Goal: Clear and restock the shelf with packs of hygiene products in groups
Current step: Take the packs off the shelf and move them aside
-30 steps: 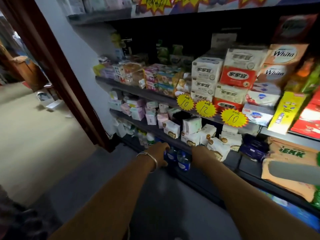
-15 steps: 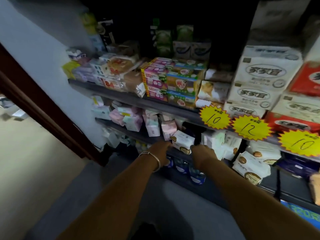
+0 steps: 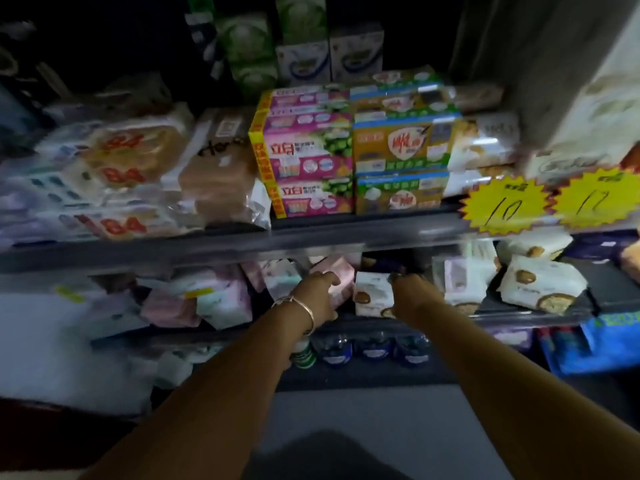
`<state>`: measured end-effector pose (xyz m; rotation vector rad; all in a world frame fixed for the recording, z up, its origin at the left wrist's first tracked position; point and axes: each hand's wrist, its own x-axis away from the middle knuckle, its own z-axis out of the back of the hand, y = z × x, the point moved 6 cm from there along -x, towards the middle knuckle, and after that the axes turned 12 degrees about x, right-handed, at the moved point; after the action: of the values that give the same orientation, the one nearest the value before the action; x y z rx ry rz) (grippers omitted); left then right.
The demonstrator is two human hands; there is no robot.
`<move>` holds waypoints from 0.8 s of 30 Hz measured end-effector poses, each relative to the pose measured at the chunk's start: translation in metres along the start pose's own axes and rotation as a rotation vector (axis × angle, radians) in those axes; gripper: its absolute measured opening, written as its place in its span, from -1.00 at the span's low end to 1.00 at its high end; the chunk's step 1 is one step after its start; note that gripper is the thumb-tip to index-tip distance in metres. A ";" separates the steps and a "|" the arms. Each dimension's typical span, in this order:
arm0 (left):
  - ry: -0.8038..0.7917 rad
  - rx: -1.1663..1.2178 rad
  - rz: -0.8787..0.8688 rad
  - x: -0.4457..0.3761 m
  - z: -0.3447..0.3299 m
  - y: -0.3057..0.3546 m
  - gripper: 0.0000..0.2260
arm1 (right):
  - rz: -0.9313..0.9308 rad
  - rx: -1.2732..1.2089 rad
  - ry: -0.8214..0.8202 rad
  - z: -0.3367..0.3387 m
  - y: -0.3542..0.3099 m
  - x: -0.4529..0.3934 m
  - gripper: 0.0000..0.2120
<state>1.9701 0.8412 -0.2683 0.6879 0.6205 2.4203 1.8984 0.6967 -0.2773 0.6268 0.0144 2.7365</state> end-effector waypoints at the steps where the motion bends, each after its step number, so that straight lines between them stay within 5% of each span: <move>1: -0.018 0.001 -0.031 -0.004 -0.005 -0.004 -0.42 | -0.020 -0.013 -0.002 -0.008 -0.004 -0.002 -0.57; 7: -0.082 -0.079 -0.169 -0.051 -0.065 0.005 -0.32 | -0.180 -0.033 0.093 -0.059 0.027 -0.007 -0.68; 14: 0.028 -0.392 -0.297 -0.124 -0.119 0.025 -0.17 | -0.439 -0.177 0.452 -0.097 0.101 -0.026 -0.68; 20: 0.090 -0.522 -0.353 -0.145 -0.127 0.018 -0.14 | -0.423 -0.107 0.815 -0.112 0.107 -0.033 -0.54; 24: 0.100 -0.541 -0.373 -0.149 -0.128 0.015 -0.10 | -0.418 -0.059 0.948 -0.125 0.113 -0.044 -0.64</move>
<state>1.9970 0.7042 -0.4073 0.2030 0.0955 2.1333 1.8465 0.5840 -0.3994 -0.6501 0.2509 2.3455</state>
